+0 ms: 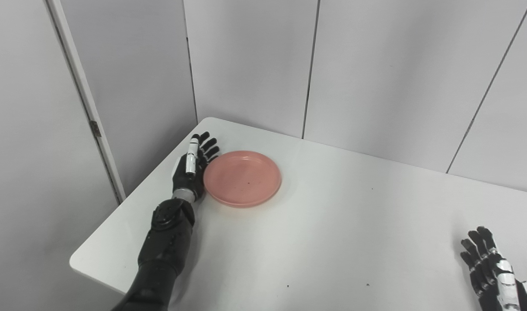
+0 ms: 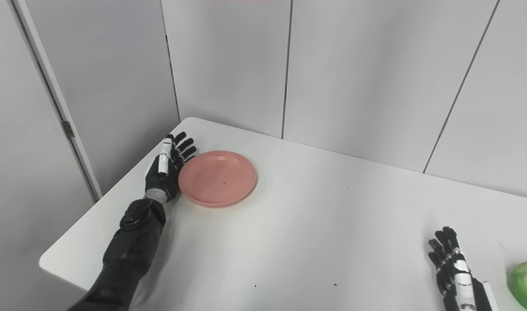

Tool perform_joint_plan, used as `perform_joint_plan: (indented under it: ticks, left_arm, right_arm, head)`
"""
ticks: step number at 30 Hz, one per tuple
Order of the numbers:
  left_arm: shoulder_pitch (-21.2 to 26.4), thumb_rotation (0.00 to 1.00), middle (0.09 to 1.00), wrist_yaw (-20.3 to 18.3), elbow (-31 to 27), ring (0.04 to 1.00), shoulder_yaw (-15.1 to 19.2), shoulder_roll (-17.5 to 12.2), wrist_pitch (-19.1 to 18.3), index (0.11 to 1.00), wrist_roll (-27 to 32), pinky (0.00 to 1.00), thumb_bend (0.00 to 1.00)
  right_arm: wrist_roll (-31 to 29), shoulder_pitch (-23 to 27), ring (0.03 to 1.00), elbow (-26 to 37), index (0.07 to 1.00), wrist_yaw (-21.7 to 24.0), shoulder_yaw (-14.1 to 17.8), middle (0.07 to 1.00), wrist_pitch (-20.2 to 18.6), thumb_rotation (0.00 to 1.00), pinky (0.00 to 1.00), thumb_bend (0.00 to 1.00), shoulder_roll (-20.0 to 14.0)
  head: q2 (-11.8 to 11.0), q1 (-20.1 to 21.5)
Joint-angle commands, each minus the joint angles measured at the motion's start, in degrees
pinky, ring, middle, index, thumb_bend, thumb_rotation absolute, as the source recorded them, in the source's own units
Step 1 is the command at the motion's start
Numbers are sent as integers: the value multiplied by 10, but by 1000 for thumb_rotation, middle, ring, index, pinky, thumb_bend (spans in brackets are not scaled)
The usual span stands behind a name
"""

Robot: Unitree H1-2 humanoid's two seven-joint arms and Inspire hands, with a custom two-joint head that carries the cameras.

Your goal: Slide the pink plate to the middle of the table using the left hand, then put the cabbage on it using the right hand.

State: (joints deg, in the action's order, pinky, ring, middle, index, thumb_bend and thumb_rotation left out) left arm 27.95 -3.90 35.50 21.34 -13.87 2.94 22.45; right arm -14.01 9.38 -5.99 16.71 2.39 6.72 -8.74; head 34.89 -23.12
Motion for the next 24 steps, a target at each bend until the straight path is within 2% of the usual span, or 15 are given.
perform_joint_plan:
  ticks: [1,10,24]
  left_arm:
    - [-7,1000,866,-1,-5,873,-3,12,-21,857,9,886,372]
    - [-20,1000,867,-3,-22,870,-17,35,-14,862,2,866,375]
    - [-26,1000,865,-28,-52,866,-34,58,-34,875,12,866,378]
  right_arm:
    - [-6,-21,974,-7,984,-4,0,982,-8,1000,1000,425,6]
    - [2,-23,968,3,975,-12,0,969,-16,1000,1000,418,11]
    - [6,-25,972,25,988,-22,-9,981,-32,1000,986,387,18]
  head:
    - [1,2]
    - [8,12]
    - [15,35]
